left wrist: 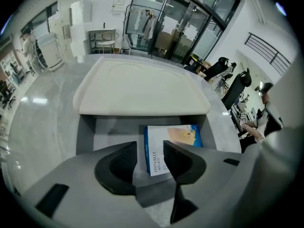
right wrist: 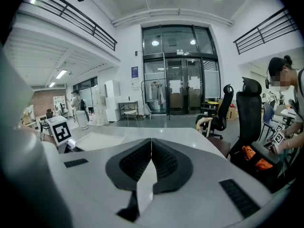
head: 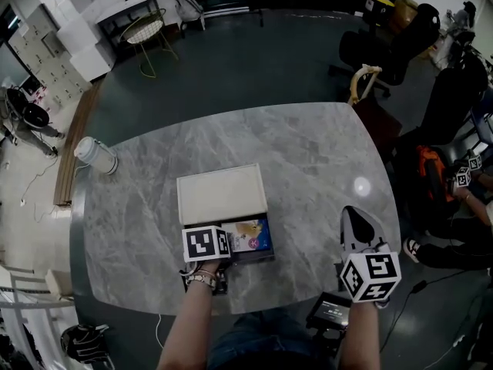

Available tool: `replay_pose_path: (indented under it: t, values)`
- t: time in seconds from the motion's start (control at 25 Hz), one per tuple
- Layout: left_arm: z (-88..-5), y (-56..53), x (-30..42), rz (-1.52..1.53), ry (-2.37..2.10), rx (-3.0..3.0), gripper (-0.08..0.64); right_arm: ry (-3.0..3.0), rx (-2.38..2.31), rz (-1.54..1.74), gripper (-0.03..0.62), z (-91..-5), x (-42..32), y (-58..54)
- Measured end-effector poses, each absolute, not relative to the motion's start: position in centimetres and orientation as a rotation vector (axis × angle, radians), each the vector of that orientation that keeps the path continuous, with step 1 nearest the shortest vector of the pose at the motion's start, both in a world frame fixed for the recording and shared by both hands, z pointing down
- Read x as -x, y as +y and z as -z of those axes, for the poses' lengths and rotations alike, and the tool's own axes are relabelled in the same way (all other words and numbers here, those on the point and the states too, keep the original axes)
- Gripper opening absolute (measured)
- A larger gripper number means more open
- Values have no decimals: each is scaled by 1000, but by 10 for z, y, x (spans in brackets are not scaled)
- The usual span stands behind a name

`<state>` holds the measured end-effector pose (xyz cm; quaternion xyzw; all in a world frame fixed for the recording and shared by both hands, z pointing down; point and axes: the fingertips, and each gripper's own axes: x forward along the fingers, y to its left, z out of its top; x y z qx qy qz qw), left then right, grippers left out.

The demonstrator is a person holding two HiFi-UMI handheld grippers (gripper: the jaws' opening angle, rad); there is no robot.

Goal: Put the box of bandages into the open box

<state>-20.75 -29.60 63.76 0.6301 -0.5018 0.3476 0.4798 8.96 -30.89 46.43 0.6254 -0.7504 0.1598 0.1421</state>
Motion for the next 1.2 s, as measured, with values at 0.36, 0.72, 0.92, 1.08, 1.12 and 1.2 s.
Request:
replay_pose_path:
  t: [0.36, 0.72, 0.92, 1.08, 1.12, 1.2]
  values:
    - [-598, -302, 220, -694, -1328, -1561, 53, -2182, -1818, -442, 25, -446, -97, -316]
    - [-542, -321, 229, -546, -1389, -1690, 12, -2293, -1821, -338, 25, -403, -83, -331]
    - [-497, -336, 238, -440, -1454, -1770, 12, -2338, -1823, -246, 25, -369, -71, -339]
    - [-449, -348, 239, -323, -1527, -1917, 12, -2381, -1824, -155, 25, -341, -65, -342]
    - [-437, -351, 241, -302, -1551, -1960, 12, -2390, -1829, -143, 25, -336, -65, -343]
    - [-418, -355, 249, -271, -1604, -2036, 12, -2410, -1835, -128, 26, -328, -61, -346]
